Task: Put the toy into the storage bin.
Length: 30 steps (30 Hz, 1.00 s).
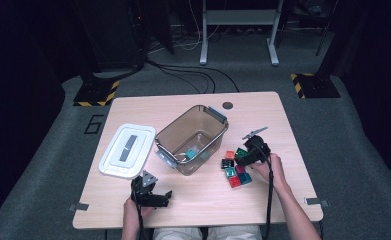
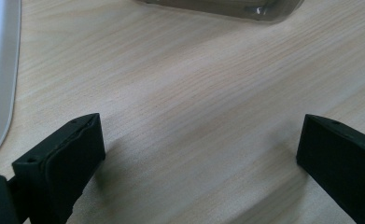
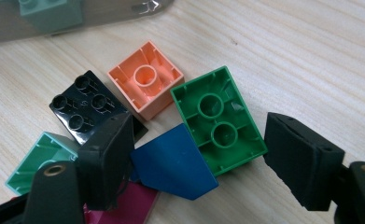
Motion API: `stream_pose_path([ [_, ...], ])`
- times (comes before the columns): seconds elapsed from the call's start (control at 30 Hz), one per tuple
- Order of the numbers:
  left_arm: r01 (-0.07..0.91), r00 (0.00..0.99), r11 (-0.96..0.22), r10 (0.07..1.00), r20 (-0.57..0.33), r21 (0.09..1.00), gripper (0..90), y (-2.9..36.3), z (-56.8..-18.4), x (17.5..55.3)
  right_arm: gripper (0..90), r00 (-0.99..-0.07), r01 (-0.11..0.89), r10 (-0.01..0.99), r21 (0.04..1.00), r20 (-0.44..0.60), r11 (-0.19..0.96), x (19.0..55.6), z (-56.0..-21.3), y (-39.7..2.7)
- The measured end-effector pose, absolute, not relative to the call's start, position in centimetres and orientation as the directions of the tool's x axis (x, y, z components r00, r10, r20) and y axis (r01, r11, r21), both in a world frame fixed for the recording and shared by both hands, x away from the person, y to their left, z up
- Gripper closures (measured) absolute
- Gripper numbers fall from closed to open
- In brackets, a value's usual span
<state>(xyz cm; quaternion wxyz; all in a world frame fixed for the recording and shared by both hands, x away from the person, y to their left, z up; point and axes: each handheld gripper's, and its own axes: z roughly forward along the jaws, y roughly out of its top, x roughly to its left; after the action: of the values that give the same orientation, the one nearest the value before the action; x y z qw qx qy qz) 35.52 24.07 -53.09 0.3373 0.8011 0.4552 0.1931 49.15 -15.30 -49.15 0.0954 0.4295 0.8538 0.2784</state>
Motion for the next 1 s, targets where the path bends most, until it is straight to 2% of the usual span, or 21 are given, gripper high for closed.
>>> stream_pose_path([
  [0.27,0.599,0.511,-0.358,0.859,0.002,0.716,0.8,24.08,-53.09,35.52,27.0,-0.609,0.675,0.790,0.575,0.078,0.463,49.82,-49.28,-15.47],
  [0.37,0.599,0.511,-0.358,0.860,0.002,0.716,0.8,24.07,-53.09,35.52,30.6,-0.610,0.675,0.787,0.578,0.088,0.458,50.03,-49.30,-15.34],
  [0.43,0.599,0.511,-0.358,0.860,0.002,0.717,0.8,24.07,-53.09,35.52,39.0,-0.613,0.674,0.786,0.575,0.085,0.464,50.02,-49.34,-15.25],
  [0.6,0.601,0.512,-0.361,0.859,0.002,0.713,0.8,24.09,-53.05,35.51,40.7,-0.602,0.691,0.793,0.558,0.094,0.459,49.96,-49.57,-15.37],
  [0.73,0.600,0.512,-0.360,0.859,0.002,0.714,0.8,24.09,-53.06,35.51,46.5,-0.608,0.684,0.789,0.564,0.091,0.463,49.93,-49.54,-15.58],
  [0.9,0.601,0.514,-0.361,0.858,0.001,0.713,0.8,24.10,-53.05,35.52,43.8,-0.603,0.681,0.793,0.575,0.090,0.453,49.97,-49.63,-15.62],
  [1.0,0.603,0.516,-0.363,0.857,0.000,0.710,0.8,24.12,-53.02,35.52,47.6,-0.603,0.681,0.793,0.575,0.089,0.453,50.00,-49.77,-15.52],
])
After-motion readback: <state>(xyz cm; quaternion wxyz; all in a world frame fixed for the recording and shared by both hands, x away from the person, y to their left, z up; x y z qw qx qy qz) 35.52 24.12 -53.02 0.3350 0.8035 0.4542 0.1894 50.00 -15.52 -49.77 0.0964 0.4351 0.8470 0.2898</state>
